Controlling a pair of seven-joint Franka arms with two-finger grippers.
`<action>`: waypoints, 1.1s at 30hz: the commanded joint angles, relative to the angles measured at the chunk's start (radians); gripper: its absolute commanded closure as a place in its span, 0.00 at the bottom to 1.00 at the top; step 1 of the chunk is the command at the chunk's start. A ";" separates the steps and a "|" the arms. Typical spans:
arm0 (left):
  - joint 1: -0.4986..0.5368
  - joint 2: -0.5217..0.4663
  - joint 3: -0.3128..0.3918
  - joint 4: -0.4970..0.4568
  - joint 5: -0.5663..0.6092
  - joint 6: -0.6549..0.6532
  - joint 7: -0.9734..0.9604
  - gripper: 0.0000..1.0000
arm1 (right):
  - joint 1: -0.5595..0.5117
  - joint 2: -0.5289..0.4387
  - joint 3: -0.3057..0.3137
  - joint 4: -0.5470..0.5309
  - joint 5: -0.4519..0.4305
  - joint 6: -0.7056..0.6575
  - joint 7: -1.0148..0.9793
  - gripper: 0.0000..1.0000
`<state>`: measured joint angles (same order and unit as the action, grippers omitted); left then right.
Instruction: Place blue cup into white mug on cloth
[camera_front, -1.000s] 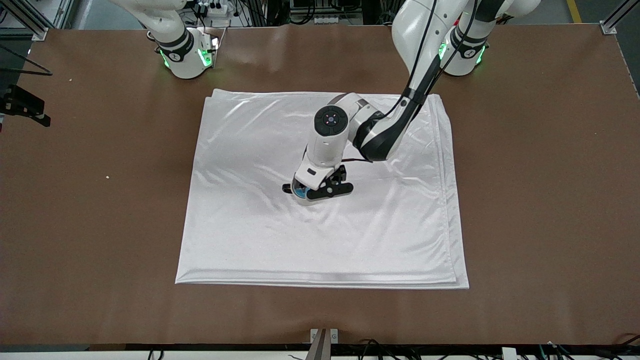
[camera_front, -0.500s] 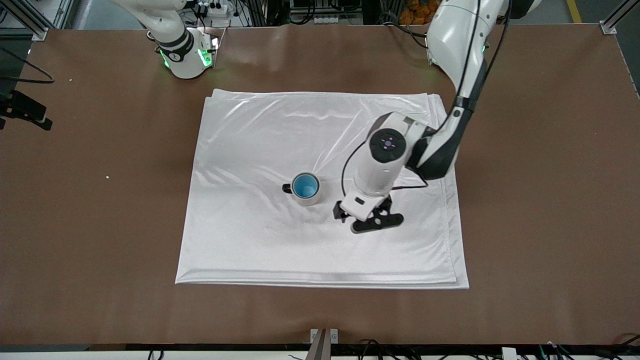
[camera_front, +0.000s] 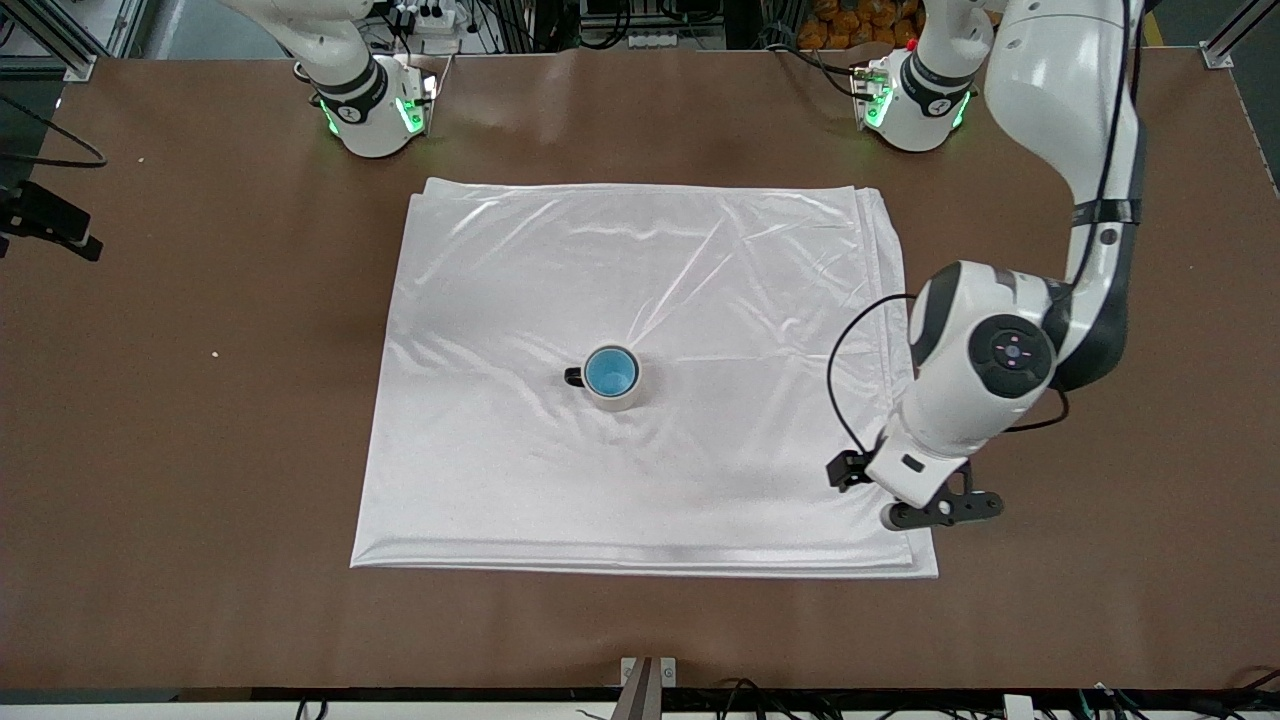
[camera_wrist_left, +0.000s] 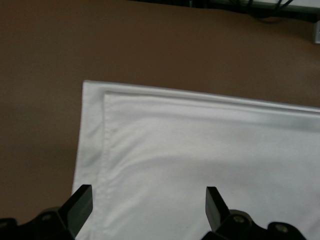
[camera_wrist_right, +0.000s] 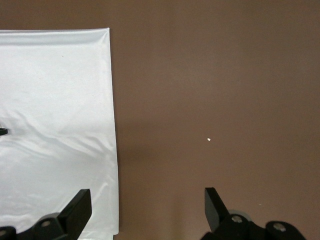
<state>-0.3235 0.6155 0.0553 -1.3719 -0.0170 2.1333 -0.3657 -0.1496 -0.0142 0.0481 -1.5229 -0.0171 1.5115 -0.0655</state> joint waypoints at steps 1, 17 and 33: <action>0.081 -0.077 -0.017 -0.027 0.000 -0.107 0.119 0.00 | -0.007 0.007 0.003 0.020 0.011 0.001 0.016 0.00; 0.238 -0.358 -0.038 -0.254 -0.093 -0.199 0.298 0.00 | 0.033 0.005 -0.057 0.021 0.017 0.000 0.016 0.00; 0.287 -0.540 -0.038 -0.263 -0.046 -0.265 0.298 0.00 | 0.030 0.007 -0.057 0.023 0.020 0.003 0.016 0.00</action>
<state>-0.0795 0.1415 0.0321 -1.6083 -0.0820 1.8779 -0.0896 -0.1323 -0.0142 0.0037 -1.5224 -0.0160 1.5198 -0.0647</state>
